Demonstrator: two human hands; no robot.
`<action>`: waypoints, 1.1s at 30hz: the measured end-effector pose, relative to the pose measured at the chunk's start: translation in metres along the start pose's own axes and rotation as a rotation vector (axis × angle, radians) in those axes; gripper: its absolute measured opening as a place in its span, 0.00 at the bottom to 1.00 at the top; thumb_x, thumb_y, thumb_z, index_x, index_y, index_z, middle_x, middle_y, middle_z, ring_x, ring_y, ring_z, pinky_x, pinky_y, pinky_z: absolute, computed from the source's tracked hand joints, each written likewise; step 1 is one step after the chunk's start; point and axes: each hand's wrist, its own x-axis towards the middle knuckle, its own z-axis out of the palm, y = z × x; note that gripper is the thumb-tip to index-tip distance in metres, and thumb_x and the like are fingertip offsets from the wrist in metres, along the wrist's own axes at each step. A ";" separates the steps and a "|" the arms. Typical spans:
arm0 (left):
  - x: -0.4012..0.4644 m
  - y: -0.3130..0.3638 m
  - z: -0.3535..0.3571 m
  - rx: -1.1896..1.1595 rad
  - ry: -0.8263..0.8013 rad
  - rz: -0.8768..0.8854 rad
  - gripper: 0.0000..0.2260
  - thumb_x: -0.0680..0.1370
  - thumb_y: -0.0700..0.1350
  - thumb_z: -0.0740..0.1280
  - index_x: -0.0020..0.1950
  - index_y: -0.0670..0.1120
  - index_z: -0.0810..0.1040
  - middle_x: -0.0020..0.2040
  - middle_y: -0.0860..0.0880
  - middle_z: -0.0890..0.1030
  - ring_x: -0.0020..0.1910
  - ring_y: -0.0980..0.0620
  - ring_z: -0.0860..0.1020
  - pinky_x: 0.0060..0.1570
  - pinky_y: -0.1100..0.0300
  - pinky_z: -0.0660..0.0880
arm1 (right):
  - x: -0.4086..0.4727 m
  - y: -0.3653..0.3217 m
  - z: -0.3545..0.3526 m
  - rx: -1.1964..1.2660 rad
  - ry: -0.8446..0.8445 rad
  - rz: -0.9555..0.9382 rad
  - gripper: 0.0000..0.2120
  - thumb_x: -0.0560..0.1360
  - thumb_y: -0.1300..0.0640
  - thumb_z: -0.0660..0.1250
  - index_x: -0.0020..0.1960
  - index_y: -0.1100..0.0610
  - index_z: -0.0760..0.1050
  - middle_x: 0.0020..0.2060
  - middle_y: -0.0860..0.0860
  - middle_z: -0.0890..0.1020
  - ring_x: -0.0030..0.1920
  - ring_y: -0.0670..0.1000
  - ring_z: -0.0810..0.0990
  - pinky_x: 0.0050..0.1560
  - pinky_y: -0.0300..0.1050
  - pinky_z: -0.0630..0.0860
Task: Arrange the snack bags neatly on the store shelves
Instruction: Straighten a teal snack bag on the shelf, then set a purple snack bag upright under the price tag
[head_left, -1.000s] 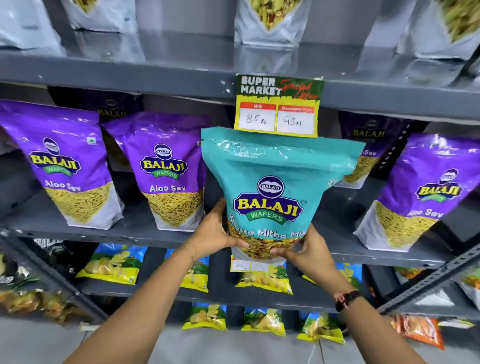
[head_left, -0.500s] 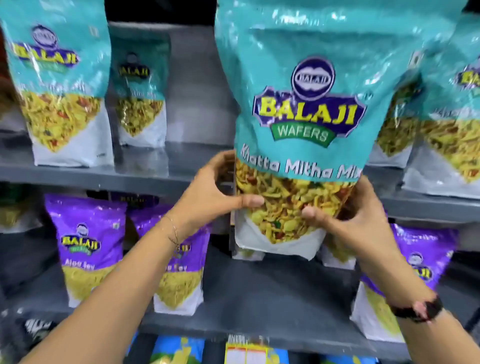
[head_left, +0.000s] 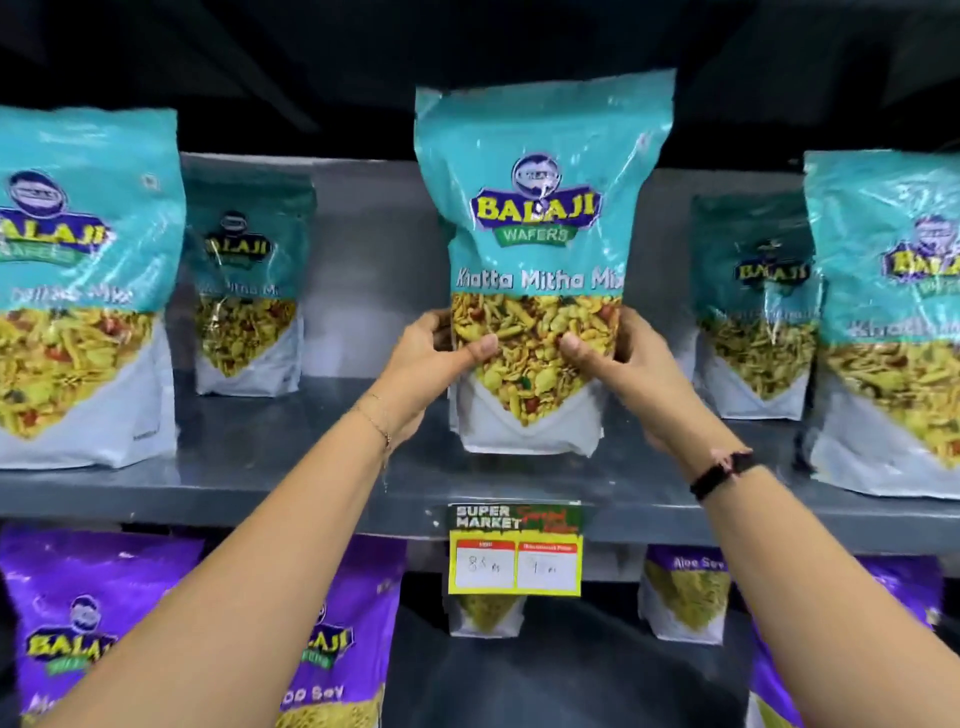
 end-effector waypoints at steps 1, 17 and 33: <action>0.002 -0.008 -0.001 0.015 -0.014 -0.032 0.19 0.71 0.39 0.67 0.60 0.42 0.67 0.55 0.44 0.75 0.54 0.49 0.74 0.53 0.58 0.71 | 0.002 0.010 0.003 0.004 -0.021 0.029 0.25 0.65 0.50 0.69 0.59 0.55 0.67 0.56 0.54 0.78 0.53 0.47 0.78 0.51 0.37 0.75; -0.101 -0.062 -0.042 0.652 0.366 0.524 0.19 0.75 0.40 0.62 0.65 0.43 0.66 0.65 0.49 0.69 0.67 0.51 0.66 0.68 0.59 0.61 | -0.125 0.025 0.082 -0.434 0.264 -0.438 0.25 0.72 0.49 0.62 0.66 0.56 0.60 0.64 0.47 0.68 0.66 0.41 0.63 0.67 0.34 0.59; -0.231 -0.286 -0.156 0.557 0.054 -0.442 0.47 0.61 0.54 0.69 0.71 0.41 0.45 0.74 0.40 0.54 0.73 0.48 0.54 0.73 0.51 0.53 | -0.219 0.221 0.228 -0.223 -0.410 0.414 0.36 0.66 0.59 0.73 0.68 0.56 0.58 0.66 0.51 0.67 0.64 0.45 0.65 0.50 0.15 0.58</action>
